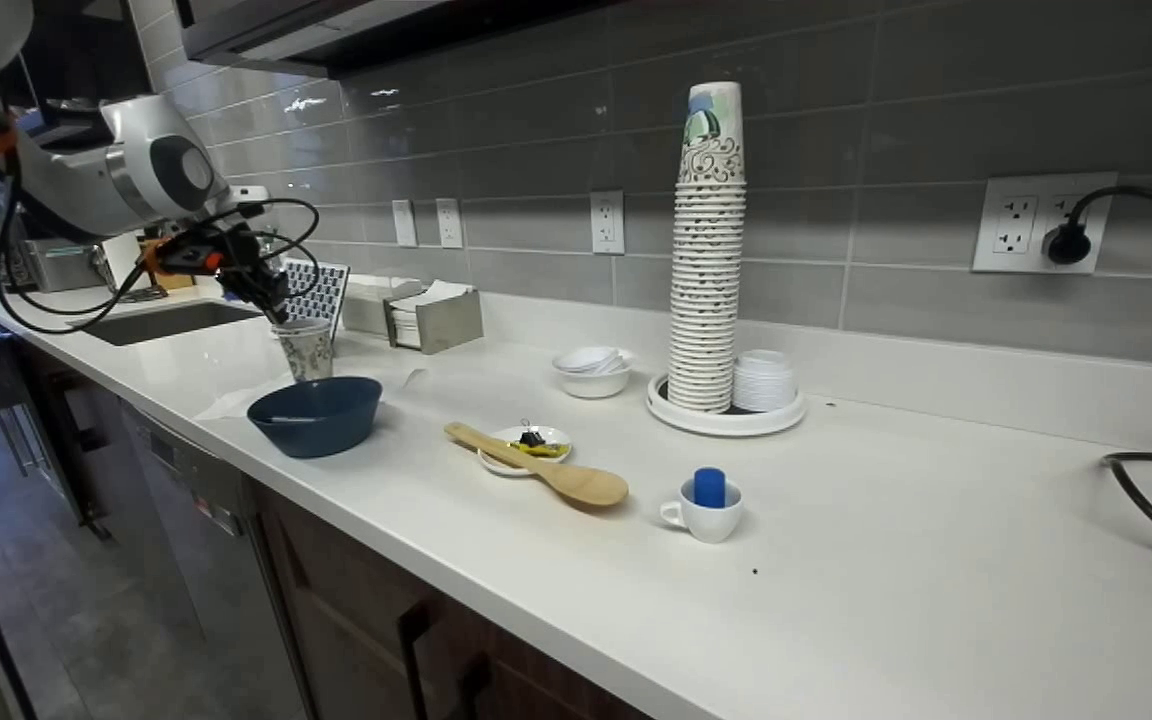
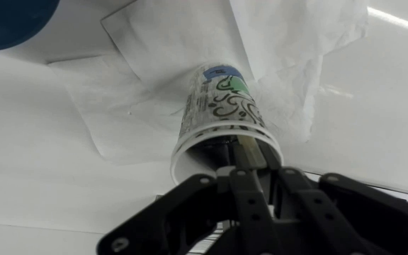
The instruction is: Remove the plastic spoon from the paper cup and put it in the blue bowl
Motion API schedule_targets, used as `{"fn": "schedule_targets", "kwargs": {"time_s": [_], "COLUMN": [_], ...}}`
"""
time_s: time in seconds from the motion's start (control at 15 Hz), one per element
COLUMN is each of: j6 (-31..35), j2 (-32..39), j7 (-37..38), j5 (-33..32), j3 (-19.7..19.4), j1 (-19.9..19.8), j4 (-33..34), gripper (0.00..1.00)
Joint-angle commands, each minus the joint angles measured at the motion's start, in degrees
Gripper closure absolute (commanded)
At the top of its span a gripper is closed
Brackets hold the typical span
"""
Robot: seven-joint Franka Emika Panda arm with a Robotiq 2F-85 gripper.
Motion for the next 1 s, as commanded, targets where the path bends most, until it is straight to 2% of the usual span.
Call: {"fn": "schedule_targets", "kwargs": {"time_s": [0.0,0.4,0.67,0.93], "j6": [-0.88,0.87,3.72,7.12], "j2": [-3.81,-10.83,-14.73,-17.64], "j7": [1.01,-10.04,-17.02,-24.12], "j5": [-0.79,8.83,18.13,28.54], "j3": [-0.77,-2.96,-3.65,-4.76], "j1": [-0.46,-2.28,-2.89,-1.65], "j4": [-1.67,-6.79,-8.82,-10.02], "gripper": [0.97,0.97,0.97,0.97]}}
